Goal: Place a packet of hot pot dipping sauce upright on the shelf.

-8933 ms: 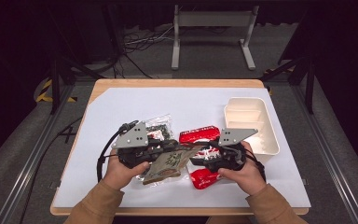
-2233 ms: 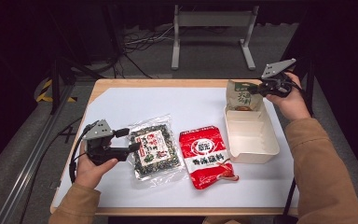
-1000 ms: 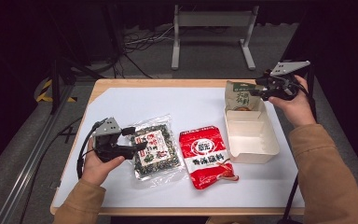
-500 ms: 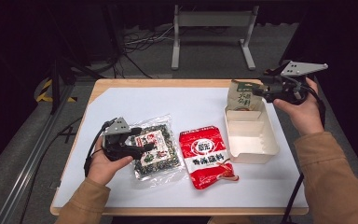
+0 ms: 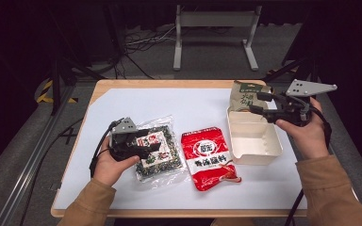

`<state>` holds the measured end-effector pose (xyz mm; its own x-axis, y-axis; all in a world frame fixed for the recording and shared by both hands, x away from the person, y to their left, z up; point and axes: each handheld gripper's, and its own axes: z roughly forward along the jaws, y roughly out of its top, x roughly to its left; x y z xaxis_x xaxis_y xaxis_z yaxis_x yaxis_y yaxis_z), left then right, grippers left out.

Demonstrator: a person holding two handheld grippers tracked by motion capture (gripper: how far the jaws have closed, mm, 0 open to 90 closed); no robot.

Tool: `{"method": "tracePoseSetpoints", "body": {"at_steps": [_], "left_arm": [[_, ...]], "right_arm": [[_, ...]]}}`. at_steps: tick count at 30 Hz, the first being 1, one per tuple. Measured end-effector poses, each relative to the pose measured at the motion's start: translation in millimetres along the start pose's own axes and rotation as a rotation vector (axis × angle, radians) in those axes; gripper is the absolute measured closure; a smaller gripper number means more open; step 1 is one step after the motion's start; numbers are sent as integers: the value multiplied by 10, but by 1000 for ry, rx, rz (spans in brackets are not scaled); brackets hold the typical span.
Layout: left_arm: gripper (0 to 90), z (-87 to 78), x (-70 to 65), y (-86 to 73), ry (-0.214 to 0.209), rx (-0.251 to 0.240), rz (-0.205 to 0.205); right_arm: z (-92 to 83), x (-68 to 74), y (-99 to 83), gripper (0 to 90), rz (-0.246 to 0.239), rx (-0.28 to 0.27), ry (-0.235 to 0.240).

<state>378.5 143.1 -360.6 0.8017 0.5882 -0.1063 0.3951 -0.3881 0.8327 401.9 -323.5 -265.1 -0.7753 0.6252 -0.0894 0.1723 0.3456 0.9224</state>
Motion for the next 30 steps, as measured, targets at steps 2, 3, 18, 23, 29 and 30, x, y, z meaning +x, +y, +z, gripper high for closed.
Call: {"method": "tracePoseSetpoints", "body": {"at_steps": [2, 3, 18, 23, 29, 30], "left_arm": [[299, 11, -13, 10, 11, 0, 5], [297, 18, -16, 18, 16, 0, 8], [309, 226, -122, 156, 2, 39, 18], [316, 412, -116, 251, -35, 78, 21], [361, 587, -50, 332, -74, 72, -16], [363, 587, -50, 332, -74, 72, -16]], "right_arm": [[-2, 73, -27, 435, 3, 5, 9], [1, 98, -40, 433, 3, 8, 10], [22, 429, -265, 406, 30, -16, 18], [15, 465, -281, 406, 30, -8, 31], [-49, 500, -285, 398, 21, -13, 38], [-49, 500, -285, 398, 21, -13, 38]]}}
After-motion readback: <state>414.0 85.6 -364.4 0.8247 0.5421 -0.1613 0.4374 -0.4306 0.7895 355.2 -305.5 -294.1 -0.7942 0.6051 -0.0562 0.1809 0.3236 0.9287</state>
